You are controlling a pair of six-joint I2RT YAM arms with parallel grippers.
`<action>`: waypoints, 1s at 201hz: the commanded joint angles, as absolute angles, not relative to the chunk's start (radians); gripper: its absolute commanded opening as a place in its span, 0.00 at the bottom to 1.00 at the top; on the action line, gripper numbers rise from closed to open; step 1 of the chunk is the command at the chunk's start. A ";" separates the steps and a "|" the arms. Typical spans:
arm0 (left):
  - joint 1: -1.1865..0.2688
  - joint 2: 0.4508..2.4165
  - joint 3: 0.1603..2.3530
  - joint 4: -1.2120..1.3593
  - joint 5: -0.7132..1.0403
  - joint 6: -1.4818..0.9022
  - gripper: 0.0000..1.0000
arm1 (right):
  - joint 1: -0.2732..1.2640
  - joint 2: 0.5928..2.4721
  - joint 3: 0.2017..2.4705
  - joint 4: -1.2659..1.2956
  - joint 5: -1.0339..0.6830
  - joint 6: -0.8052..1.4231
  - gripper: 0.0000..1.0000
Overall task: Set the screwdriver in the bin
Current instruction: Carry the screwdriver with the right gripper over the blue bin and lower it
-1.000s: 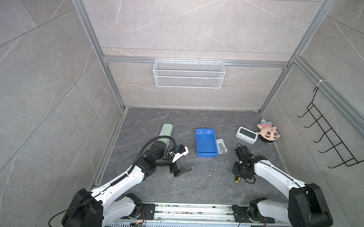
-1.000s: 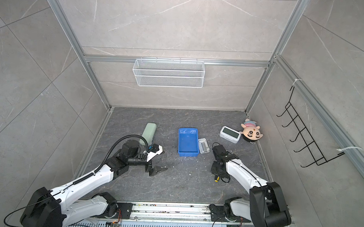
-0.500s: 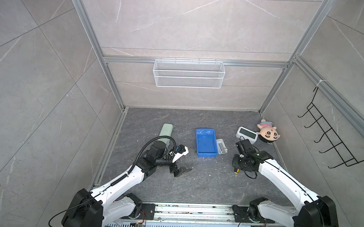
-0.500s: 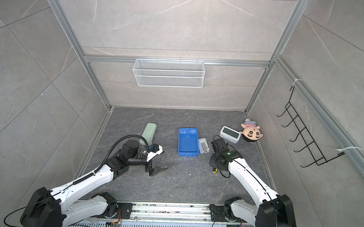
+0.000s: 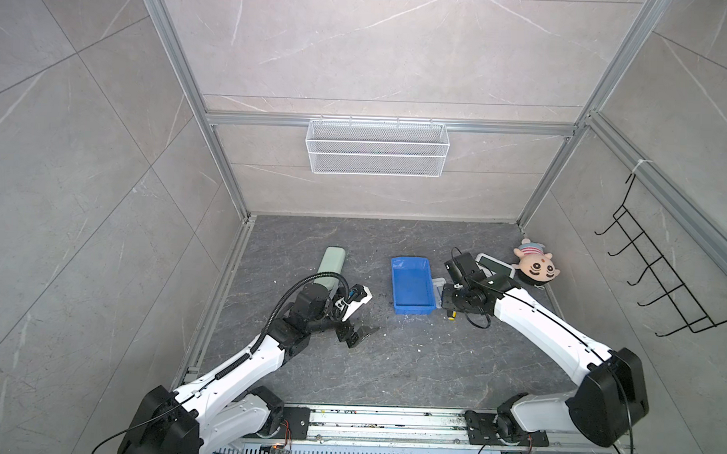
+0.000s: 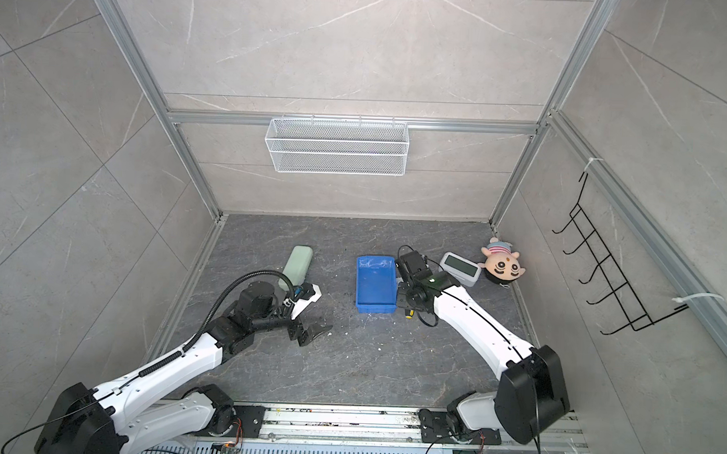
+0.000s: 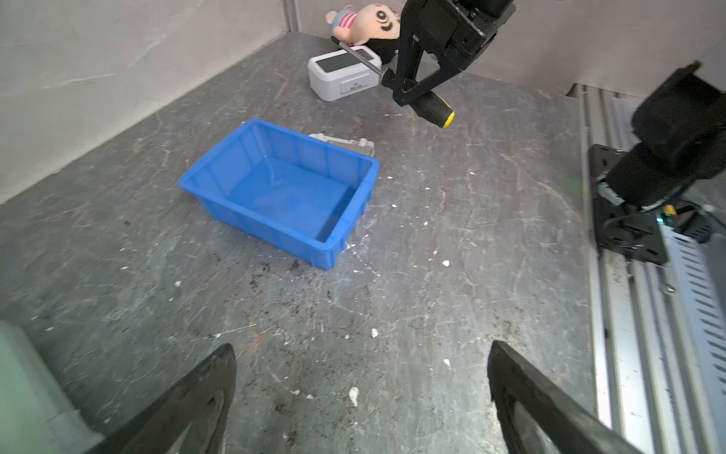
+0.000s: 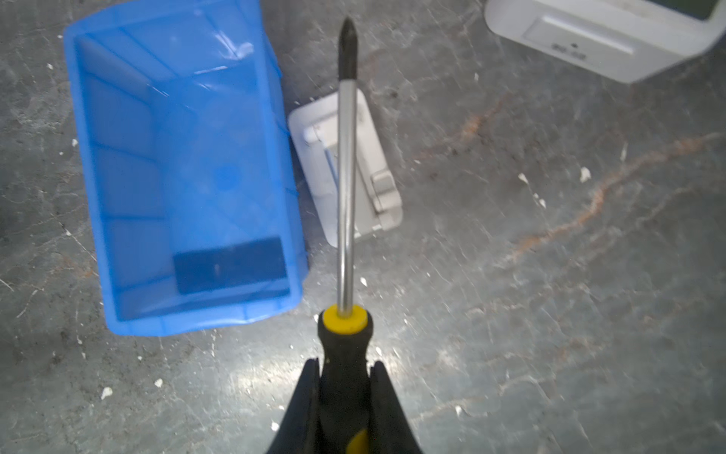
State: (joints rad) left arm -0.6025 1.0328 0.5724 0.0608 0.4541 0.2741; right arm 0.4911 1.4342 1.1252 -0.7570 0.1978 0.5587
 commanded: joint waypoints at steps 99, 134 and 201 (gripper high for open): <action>-0.633 1.094 0.523 0.298 0.307 0.203 1.00 | 0.560 1.825 1.383 -0.559 0.118 0.475 0.00; -0.639 1.123 0.519 0.323 0.321 0.198 1.00 | 0.563 1.881 1.396 -0.539 0.118 0.477 0.00; -0.640 1.112 0.497 0.323 0.322 0.205 1.00 | 0.563 1.958 1.413 -0.514 0.123 0.489 0.00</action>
